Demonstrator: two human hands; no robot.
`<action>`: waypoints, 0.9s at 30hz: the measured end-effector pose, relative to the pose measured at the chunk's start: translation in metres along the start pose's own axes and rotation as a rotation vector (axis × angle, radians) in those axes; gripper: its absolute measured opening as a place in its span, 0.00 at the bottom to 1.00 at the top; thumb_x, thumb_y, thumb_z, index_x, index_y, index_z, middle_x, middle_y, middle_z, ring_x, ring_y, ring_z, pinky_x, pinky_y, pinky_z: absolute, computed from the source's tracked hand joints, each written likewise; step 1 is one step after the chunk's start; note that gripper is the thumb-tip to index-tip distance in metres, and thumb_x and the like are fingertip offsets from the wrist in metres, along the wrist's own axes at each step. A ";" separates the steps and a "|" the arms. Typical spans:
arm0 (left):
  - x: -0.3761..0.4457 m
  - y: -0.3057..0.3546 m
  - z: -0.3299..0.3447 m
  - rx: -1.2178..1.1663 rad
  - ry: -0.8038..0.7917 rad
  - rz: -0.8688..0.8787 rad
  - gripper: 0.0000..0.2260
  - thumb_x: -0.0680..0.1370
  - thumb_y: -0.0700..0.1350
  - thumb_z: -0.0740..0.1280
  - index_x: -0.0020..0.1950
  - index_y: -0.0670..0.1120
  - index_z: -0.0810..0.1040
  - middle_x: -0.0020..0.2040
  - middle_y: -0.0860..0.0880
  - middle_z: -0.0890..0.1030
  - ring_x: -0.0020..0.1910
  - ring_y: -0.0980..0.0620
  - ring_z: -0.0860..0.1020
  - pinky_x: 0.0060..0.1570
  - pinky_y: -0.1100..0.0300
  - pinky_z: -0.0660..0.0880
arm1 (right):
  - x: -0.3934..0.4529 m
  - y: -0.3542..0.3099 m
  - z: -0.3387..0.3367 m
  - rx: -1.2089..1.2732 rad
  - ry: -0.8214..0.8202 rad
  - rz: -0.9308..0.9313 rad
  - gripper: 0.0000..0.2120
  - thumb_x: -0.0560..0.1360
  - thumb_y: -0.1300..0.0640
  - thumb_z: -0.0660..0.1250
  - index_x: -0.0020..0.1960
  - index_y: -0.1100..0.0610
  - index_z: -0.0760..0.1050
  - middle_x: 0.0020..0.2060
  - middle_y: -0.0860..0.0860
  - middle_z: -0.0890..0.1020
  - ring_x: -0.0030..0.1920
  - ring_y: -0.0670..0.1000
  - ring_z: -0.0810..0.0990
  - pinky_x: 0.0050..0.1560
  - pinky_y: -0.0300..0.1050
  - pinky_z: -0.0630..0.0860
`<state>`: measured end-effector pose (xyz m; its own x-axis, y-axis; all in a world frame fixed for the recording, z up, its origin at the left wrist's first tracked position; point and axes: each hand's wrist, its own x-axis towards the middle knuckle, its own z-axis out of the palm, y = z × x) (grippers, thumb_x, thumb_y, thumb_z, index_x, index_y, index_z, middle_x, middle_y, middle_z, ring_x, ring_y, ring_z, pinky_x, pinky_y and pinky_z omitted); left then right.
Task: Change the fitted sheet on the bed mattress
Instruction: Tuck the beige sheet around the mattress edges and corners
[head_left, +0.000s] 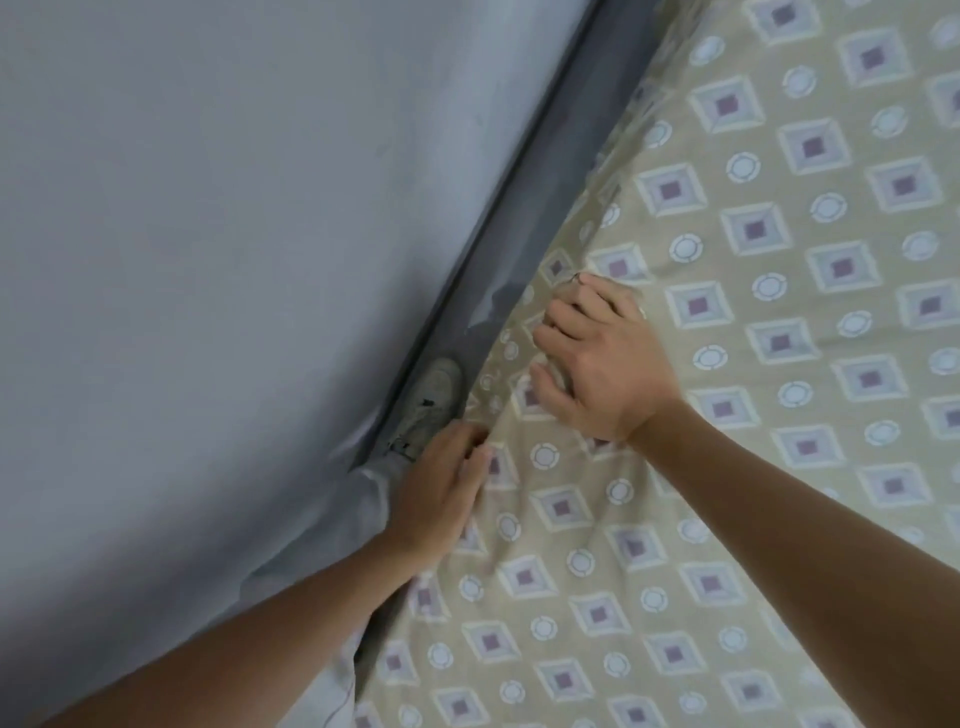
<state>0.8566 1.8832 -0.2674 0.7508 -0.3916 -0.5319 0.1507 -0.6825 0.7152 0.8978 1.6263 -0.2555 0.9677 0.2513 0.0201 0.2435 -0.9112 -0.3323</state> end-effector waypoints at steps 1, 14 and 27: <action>0.018 -0.005 -0.002 -0.029 0.048 -0.017 0.16 0.85 0.58 0.54 0.59 0.52 0.77 0.54 0.53 0.80 0.56 0.51 0.79 0.58 0.46 0.76 | 0.001 -0.001 -0.002 -0.023 -0.014 0.012 0.12 0.79 0.49 0.63 0.45 0.58 0.77 0.43 0.54 0.77 0.54 0.60 0.77 0.77 0.60 0.63; 0.142 0.003 0.007 0.184 -0.557 -0.353 0.24 0.88 0.54 0.54 0.76 0.40 0.74 0.73 0.41 0.75 0.73 0.41 0.73 0.69 0.50 0.69 | 0.051 -0.037 -0.021 -0.175 -0.699 -0.218 0.25 0.81 0.39 0.49 0.34 0.54 0.65 0.31 0.51 0.72 0.40 0.58 0.78 0.50 0.52 0.78; 0.148 0.015 0.009 -0.331 -0.381 -0.517 0.25 0.87 0.60 0.53 0.50 0.45 0.83 0.46 0.43 0.83 0.41 0.51 0.79 0.42 0.59 0.75 | 0.019 -0.057 -0.093 -0.099 -0.357 -0.213 0.21 0.75 0.49 0.55 0.27 0.52 0.53 0.22 0.50 0.66 0.29 0.54 0.67 0.45 0.47 0.55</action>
<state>0.9642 1.8093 -0.3396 0.2631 -0.2982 -0.9175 0.6581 -0.6400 0.3967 0.9083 1.6529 -0.1487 0.8162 0.5187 -0.2547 0.4573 -0.8492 -0.2639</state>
